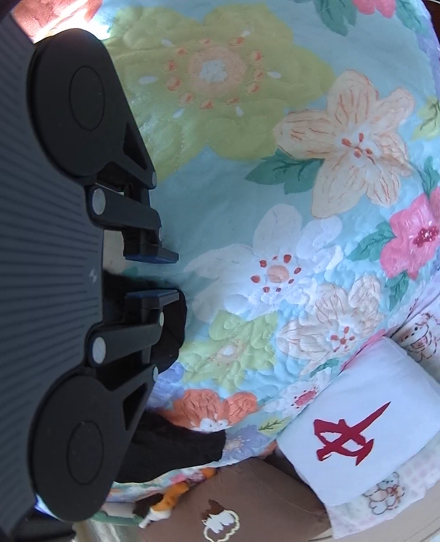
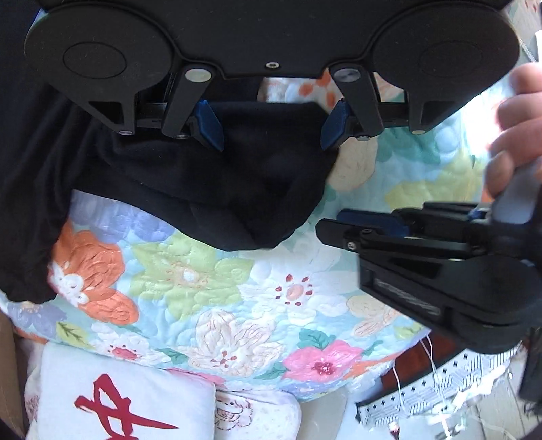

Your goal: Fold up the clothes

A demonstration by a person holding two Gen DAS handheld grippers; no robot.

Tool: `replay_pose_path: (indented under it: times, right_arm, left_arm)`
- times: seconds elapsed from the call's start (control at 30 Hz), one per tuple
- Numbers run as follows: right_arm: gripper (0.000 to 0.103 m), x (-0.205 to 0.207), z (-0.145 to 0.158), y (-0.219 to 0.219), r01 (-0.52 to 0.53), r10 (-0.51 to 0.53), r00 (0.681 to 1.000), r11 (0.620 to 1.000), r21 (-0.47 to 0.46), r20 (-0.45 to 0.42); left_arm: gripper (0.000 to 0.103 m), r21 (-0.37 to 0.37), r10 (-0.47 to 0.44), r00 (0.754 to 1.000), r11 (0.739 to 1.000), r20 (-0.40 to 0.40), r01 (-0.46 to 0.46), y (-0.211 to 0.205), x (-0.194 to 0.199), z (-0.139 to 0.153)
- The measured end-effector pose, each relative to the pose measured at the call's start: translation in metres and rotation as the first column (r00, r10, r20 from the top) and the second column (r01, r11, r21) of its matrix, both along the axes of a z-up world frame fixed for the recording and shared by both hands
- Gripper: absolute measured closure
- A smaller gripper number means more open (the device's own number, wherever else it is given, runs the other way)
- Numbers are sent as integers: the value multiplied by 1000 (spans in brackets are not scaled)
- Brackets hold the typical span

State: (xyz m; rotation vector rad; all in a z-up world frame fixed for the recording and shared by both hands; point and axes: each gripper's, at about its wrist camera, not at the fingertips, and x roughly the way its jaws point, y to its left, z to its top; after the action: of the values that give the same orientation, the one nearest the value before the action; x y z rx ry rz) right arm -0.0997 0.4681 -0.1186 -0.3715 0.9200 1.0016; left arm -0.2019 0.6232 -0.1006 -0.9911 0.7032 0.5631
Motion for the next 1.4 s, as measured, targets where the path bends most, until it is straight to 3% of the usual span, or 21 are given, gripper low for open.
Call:
replay_pose_path:
  times: [0.1,0.2,0.23,0.3,0.47,0.57,0.7,0.93,1.17,1.27,1.37,1.4]
  right_arm:
    - [45,13,-7,-4,68,-67,997,997,48,-31]
    - [90,22,-6,-9,122,-120,992,991,57,-30]
    - [98,23,-3,-13,130,-128,991,989,66,-34]
    - [99,27,3,-23,146,-142,989,985,93,-49]
    - [99,37,29,-62,203,-192,979,958,204,-71]
    - [99,47,43,-84,249,-232,968,933,259,-95]
    - [99,56,58,-108,295,-291,955,914,280,-59]
    - [99,67,55,-145,369,-363,929,889,273,-72]
    - [99,67,44,-153,378,-361,926,890,256,-111]
    - [99,65,40,-150,355,-335,935,902,246,-118]
    - [93,63,34,-141,338,-316,940,914,226,-127]
    - [87,61,32,-137,336,-317,941,918,212,-121]
  left_arm:
    - [88,10,-2,1000,1000,-19,2,-3,0,0]
    - [85,64,-27,998,997,-64,31,-9,6,6]
    - [83,106,-39,994,993,-98,50,-13,9,9]
    - [72,171,-72,988,981,-139,95,-21,16,13]
    - [71,195,-179,978,961,-108,198,-39,29,22]
    - [62,260,-273,956,920,-109,292,-61,40,32]
    - [53,325,-381,917,857,-122,399,-87,53,41]
    - [50,341,-424,891,823,-162,454,-105,65,41]
    - [47,311,-448,882,826,-143,470,-114,69,39]
    - [46,289,-418,895,847,-156,446,-110,70,35]
    - [46,261,-386,906,869,-174,420,-102,71,29]
    - [46,257,-372,911,876,-179,408,-99,70,27]
